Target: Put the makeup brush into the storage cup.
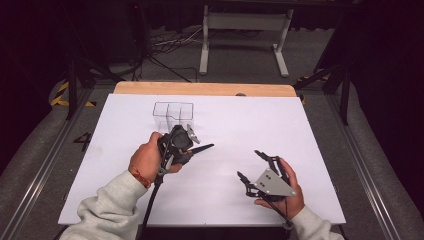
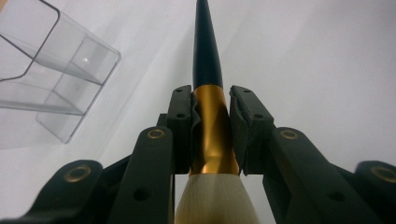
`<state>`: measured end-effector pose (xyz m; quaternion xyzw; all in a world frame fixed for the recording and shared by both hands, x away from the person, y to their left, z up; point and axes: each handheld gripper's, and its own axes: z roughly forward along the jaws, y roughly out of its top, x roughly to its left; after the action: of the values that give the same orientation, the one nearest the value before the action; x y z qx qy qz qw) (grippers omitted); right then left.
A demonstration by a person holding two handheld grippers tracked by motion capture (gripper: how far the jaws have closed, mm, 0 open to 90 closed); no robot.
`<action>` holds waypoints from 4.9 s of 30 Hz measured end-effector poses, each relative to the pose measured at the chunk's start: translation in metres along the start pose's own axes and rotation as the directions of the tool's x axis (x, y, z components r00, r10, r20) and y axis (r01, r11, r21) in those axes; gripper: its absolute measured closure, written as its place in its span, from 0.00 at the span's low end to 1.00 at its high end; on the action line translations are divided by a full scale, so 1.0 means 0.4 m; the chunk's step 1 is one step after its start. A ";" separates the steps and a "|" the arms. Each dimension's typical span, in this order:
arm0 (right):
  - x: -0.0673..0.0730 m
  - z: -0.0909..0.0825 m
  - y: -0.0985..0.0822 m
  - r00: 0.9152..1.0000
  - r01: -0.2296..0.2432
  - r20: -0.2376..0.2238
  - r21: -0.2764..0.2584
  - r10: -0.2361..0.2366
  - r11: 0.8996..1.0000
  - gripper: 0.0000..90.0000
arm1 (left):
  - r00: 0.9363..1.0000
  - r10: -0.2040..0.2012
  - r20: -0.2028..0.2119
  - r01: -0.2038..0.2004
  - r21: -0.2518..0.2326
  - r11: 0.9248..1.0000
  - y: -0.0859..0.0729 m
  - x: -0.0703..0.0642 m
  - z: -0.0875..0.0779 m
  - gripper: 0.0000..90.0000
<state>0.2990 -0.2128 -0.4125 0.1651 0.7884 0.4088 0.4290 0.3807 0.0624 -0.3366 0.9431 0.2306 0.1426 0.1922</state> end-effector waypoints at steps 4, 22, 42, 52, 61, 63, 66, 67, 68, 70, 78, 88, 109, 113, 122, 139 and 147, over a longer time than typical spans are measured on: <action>0.033 0.051 0.029 0.998 0.042 -0.050 -0.006 -0.042 0.999 0.25 | 1.000 0.008 0.010 -0.008 0.002 1.000 0.005 -0.007 0.000 0.80; 0.130 0.183 0.128 0.980 0.179 -0.087 -0.016 -0.179 0.984 0.38 | 0.998 0.031 0.048 -0.031 0.011 0.999 0.021 -0.032 0.006 0.80; 0.167 0.227 0.141 0.960 0.261 -0.107 0.010 -0.259 0.965 0.82 | 0.995 0.021 0.098 -0.020 -0.012 1.000 0.018 -0.032 0.016 0.79; 0.154 0.228 0.128 0.978 0.176 -0.117 0.034 -0.171 0.984 0.83 | 0.998 0.013 0.064 0.001 -0.211 0.978 -0.025 -0.025 -0.022 0.58; 0.108 0.213 0.109 0.992 0.054 -0.118 0.029 -0.051 0.998 0.83 | 0.998 -0.040 -0.054 0.012 -0.444 0.896 -0.117 -0.026 -0.065 0.22; 0.097 0.211 0.104 0.992 0.033 -0.119 0.028 -0.029 0.999 0.83 | 0.996 -0.077 -0.049 0.042 -0.497 0.867 -0.148 -0.014 -0.066 0.17; 0.080 0.208 0.098 0.992 -0.018 -0.126 0.019 0.021 1.000 0.83 | 0.992 -0.095 -0.083 0.037 -0.535 0.844 -0.194 -0.004 -0.064 0.12; 0.076 0.207 0.096 0.991 -0.029 -0.129 0.017 0.031 0.999 0.83 | 0.991 -0.102 -0.089 0.035 -0.559 0.829 -0.214 -0.002 -0.064 0.11; 0.069 0.207 0.094 0.989 -0.054 -0.139 0.010 0.054 0.999 0.83 | 0.989 -0.108 -0.099 0.031 -0.575 0.818 -0.231 -0.001 -0.064 0.12; 0.056 0.206 0.088 0.983 -0.100 -0.157 0.000 0.099 0.995 0.83 | 0.986 -0.121 -0.114 0.030 -0.594 0.804 -0.266 -0.002 -0.062 0.11; 0.024 0.210 0.073 0.963 -0.208 -0.178 -0.016 0.202 0.978 0.83 | 0.972 -0.198 -0.125 0.072 -0.644 0.762 -0.397 0.003 -0.045 0.11; -0.006 0.228 0.081 0.922 -0.335 -0.220 -0.044 0.318 0.941 0.83 | 0.952 -0.293 -0.084 0.154 -0.698 0.699 -0.536 -0.013 -0.013 0.09; -0.079 0.302 0.137 0.859 -0.484 -0.252 -0.117 0.446 0.867 0.83 | 0.945 -0.325 -0.042 0.205 -0.701 0.684 -0.589 0.003 0.002 0.05; -0.099 0.324 0.162 0.858 -0.489 -0.254 -0.136 0.447 0.862 0.83 | 0.943 -0.331 -0.038 0.207 -0.712 0.671 -0.593 0.002 0.000 0.05; -0.133 0.357 0.198 0.858 -0.494 -0.251 -0.161 0.449 0.854 0.83 | 0.941 -0.338 -0.031 0.216 -0.714 0.666 -0.595 0.006 0.000 0.05; -0.164 0.436 0.252 0.848 -0.520 -0.240 -0.198 0.473 0.831 0.83 | 0.944 -0.329 -0.013 0.218 -0.723 0.655 -0.593 0.006 0.005 0.04; -0.164 0.486 0.269 0.850 -0.518 -0.224 -0.188 0.477 0.835 0.83 | 0.944 -0.330 -0.002 0.227 -0.724 0.652 -0.596 0.009 0.007 0.04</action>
<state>0.4848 -0.0896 -0.3502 0.2763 0.6956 0.6117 0.2563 0.2942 0.2588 -0.4403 0.7353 0.3114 0.2523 0.5466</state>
